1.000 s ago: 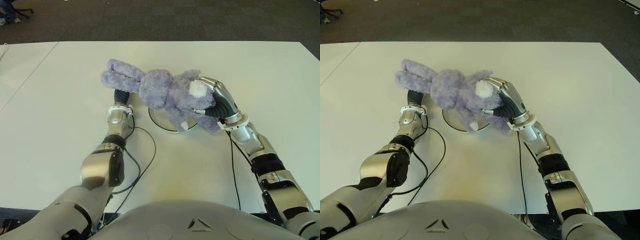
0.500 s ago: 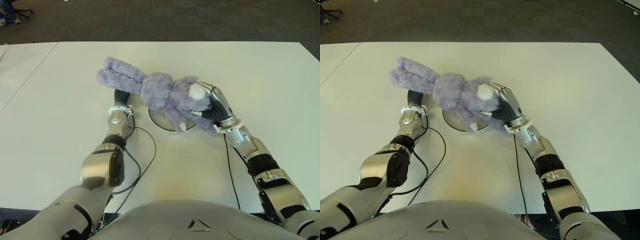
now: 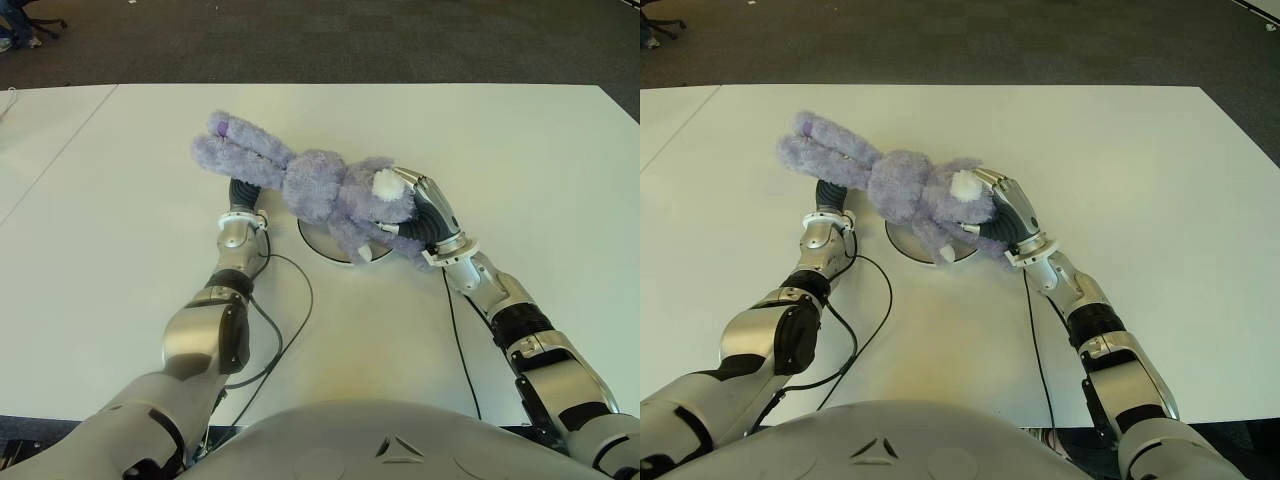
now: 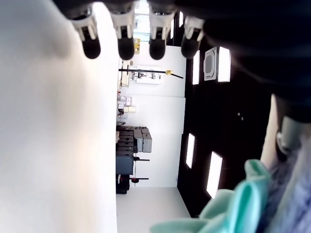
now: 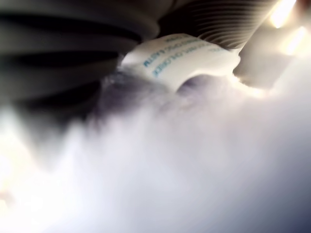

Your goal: Put the doll into the plate.

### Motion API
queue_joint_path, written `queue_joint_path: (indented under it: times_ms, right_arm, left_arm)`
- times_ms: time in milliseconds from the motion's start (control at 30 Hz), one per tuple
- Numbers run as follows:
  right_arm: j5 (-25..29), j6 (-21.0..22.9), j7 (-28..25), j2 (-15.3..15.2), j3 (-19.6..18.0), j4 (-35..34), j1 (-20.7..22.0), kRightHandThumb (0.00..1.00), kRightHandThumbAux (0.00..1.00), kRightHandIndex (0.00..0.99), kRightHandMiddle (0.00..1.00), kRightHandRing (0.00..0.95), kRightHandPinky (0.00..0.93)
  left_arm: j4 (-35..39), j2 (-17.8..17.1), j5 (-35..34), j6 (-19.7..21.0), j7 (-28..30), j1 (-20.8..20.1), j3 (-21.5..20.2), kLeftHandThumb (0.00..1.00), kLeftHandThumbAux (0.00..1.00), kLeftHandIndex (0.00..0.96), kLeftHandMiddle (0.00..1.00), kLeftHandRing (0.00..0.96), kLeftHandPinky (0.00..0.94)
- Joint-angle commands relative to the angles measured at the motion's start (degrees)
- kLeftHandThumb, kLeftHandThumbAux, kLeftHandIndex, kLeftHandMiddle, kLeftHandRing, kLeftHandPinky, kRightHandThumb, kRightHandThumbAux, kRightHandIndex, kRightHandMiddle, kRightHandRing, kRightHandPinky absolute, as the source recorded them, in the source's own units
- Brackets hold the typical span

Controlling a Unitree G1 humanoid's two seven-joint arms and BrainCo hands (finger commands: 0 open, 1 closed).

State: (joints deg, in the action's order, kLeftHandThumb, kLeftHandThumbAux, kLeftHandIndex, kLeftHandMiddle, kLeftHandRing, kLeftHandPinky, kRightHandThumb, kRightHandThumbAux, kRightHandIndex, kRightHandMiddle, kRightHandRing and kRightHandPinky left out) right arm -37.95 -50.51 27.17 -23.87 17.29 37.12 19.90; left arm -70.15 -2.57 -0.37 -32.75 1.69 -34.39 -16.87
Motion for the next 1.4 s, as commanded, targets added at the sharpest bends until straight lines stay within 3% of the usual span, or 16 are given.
queue_joint_path:
  times_ms: [33, 833, 867, 900, 933, 967, 1000, 1033, 1133, 1400]
  right_arm:
    - [-2.4, 2.1, -4.6, 0.1, 4.4, 6.2, -3.7, 0.706, 0.712, 0.439, 0.879, 0.881, 0.882]
    - [1.9, 6.0, -12.7, -2.5, 4.7, 7.7, -1.0, 0.703, 0.712, 0.438, 0.831, 0.846, 0.843]
    - [1.8, 6.3, -13.1, -2.7, 4.9, 7.7, -0.8, 0.696, 0.714, 0.433, 0.790, 0.806, 0.805]
    - [1.7, 6.4, -13.5, -2.9, 5.0, 7.7, -0.7, 0.682, 0.717, 0.424, 0.669, 0.695, 0.699]
    - [1.6, 6.5, -14.2, -3.2, 5.1, 7.9, -0.4, 0.680, 0.718, 0.422, 0.648, 0.676, 0.681]
    - [1.7, 6.5, -14.7, -3.5, 5.2, 8.0, -0.3, 0.326, 0.579, 0.262, 0.373, 0.401, 0.430]
    - [1.6, 6.8, -16.0, -4.0, 5.4, 8.0, 0.0, 0.231, 0.546, 0.220, 0.303, 0.331, 0.366]
    - [1.6, 7.1, -16.9, -4.4, 5.6, 8.1, 0.1, 0.141, 0.472, 0.054, 0.075, 0.082, 0.091]
    - [1.4, 7.9, -20.1, -5.7, 6.3, 7.6, 0.6, 0.111, 0.398, 0.001, 0.002, 0.002, 0.002]
    - [3.3, 7.5, -27.6, -8.5, 6.8, 6.1, 2.3, 0.080, 0.307, 0.000, 0.000, 0.000, 0.000]
  left_arm:
    - [-7.4, 3.4, 0.8, 7.4, -1.4, 10.9, 0.7, 0.000, 0.475, 0.038, 0.073, 0.054, 0.032]
    - [-7.4, 4.2, 0.6, 7.8, -1.7, 10.6, 0.2, 0.000, 0.470, 0.026, 0.061, 0.051, 0.047]
    - [-7.4, 4.2, 0.6, 7.8, -1.7, 10.5, 0.2, 0.000, 0.469, 0.026, 0.058, 0.049, 0.047]
    - [-7.4, 4.2, 0.7, 7.8, -1.7, 10.5, 0.2, 0.000, 0.468, 0.025, 0.056, 0.048, 0.050]
    - [-7.5, 4.3, 0.7, 7.9, -1.9, 10.5, 0.3, 0.000, 0.468, 0.025, 0.056, 0.048, 0.050]
    - [-7.5, 4.3, 0.8, 8.1, -2.0, 10.4, 0.3, 0.000, 0.468, 0.024, 0.054, 0.048, 0.054]
    - [-7.5, 4.3, 0.8, 8.5, -2.2, 10.3, 0.4, 0.000, 0.468, 0.023, 0.054, 0.048, 0.055]
    - [-7.5, 4.3, 0.9, 8.7, -2.3, 10.2, 0.5, 0.000, 0.467, 0.018, 0.052, 0.046, 0.041]
    - [-7.5, 4.4, 0.9, 8.9, -2.6, 10.1, 0.4, 0.000, 0.468, 0.014, 0.051, 0.043, 0.035]
    - [-7.4, 4.8, -0.2, 8.4, -1.3, 10.1, -0.5, 0.000, 0.481, 0.020, 0.052, 0.045, 0.050]
